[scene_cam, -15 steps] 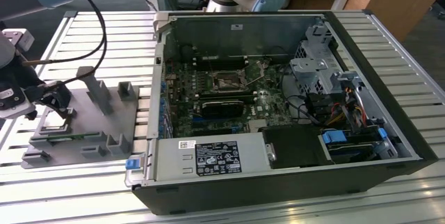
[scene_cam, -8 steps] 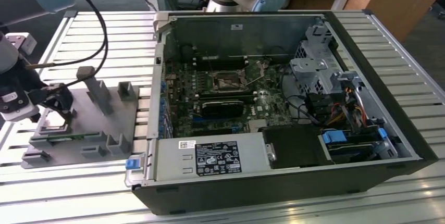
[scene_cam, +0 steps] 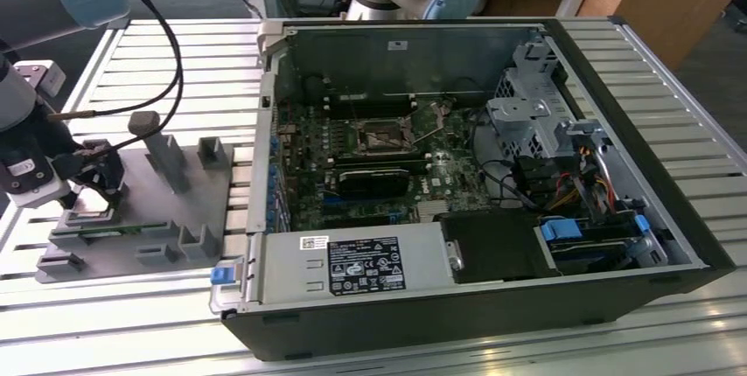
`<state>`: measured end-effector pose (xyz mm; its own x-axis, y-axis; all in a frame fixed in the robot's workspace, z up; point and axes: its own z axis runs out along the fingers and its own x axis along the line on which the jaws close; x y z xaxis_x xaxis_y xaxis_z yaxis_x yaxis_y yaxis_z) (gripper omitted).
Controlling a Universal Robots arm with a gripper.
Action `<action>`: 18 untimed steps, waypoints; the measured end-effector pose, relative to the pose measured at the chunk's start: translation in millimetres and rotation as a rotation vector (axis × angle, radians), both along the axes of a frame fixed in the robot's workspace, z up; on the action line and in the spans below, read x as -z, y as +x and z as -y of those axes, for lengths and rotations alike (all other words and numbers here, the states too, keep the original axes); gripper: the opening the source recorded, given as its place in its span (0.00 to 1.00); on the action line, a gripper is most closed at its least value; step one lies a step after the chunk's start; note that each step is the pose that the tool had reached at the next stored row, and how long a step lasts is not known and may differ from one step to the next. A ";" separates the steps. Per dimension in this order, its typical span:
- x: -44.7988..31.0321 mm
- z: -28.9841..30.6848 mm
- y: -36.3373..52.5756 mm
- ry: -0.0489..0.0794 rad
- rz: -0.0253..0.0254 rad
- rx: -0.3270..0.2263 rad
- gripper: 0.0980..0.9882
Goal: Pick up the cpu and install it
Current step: 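Pick up the cpu and move it towards the insertion slot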
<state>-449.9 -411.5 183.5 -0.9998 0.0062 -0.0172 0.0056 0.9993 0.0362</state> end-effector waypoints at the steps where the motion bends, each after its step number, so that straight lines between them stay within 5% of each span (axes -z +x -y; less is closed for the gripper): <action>1: 0.0 0.0 0.0 0.000 0.0000 0.000 0.59; 14: -2.0 0.1 0.1 -0.008 0.0047 0.000 0.59; 18: -2.0 0.0 0.0 -0.008 0.0049 0.000 0.50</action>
<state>-449.8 -411.4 185.5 -0.9997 0.0060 -0.0222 0.0054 0.9996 0.0283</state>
